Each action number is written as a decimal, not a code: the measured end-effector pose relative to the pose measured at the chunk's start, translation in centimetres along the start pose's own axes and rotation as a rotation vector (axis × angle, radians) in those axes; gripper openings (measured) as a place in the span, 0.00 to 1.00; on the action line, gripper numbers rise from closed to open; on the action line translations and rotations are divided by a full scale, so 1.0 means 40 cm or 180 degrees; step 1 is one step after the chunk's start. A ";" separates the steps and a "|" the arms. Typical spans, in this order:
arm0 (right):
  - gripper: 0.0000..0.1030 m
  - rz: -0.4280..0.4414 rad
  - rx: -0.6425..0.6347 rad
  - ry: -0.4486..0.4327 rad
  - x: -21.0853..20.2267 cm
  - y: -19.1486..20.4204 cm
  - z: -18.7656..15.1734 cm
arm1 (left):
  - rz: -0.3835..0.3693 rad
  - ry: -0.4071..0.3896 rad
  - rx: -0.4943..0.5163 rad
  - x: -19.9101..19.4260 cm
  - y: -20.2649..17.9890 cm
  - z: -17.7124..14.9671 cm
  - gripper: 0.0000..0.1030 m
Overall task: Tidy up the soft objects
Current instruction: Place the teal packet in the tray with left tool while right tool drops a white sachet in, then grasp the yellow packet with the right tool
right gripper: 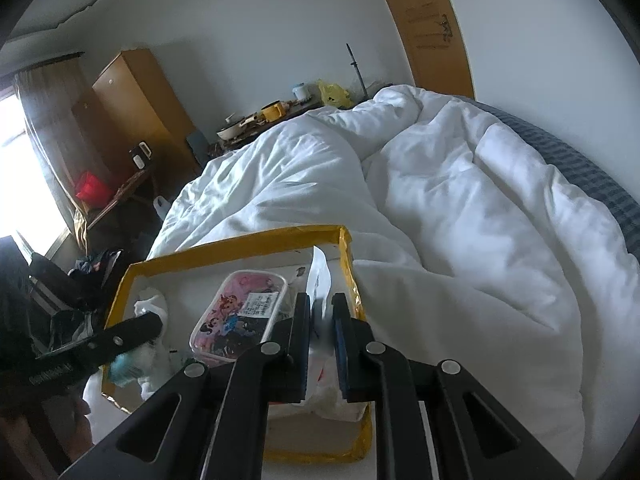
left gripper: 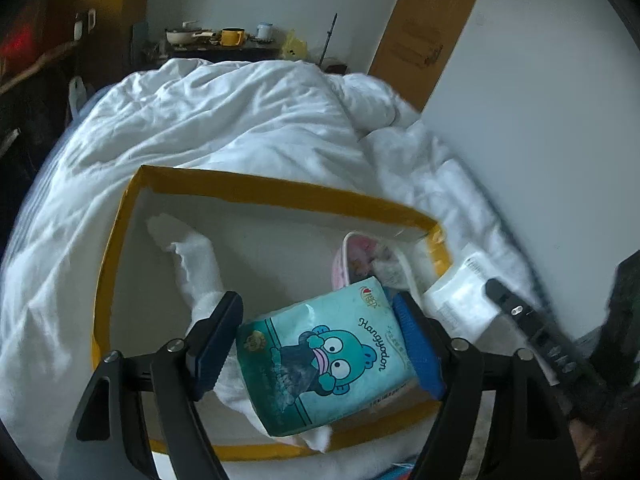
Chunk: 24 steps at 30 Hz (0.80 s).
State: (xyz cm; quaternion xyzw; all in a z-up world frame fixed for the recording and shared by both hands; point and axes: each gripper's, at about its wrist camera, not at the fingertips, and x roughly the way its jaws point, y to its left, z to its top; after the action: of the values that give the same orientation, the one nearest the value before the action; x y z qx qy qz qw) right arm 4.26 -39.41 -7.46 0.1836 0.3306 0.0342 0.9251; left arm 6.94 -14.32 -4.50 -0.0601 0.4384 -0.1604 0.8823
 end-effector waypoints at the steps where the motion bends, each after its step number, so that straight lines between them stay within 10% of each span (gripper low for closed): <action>1: 0.15 0.0017 0.0026 0.0039 0.008 -0.003 -0.003 | 0.0087 0.0042 0.0054 0.012 -0.005 -0.006 0.75; 5: 0.26 0.0076 0.0044 0.0151 0.024 -0.014 -0.015 | 0.0049 0.0093 0.0123 0.030 -0.003 -0.026 0.78; 9: 0.64 0.0067 0.0145 -0.0048 -0.012 -0.024 -0.012 | -0.0149 0.0102 -0.0009 0.007 0.018 -0.019 0.83; 17: 0.65 0.0554 0.0176 0.0071 -0.153 0.009 -0.041 | -0.0385 -0.0161 -0.0173 -0.088 0.061 -0.010 0.88; 24: 0.67 0.0875 -0.0311 0.0116 -0.377 0.044 -0.269 | -0.0873 -0.0226 0.0096 -0.270 0.053 -0.146 0.90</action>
State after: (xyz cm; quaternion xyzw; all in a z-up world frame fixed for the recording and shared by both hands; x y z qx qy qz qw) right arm -14.10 -37.15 -5.46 0.1813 0.3170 0.1800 0.9134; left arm -3.28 -8.49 -0.43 -0.1118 0.3921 -0.2838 0.8679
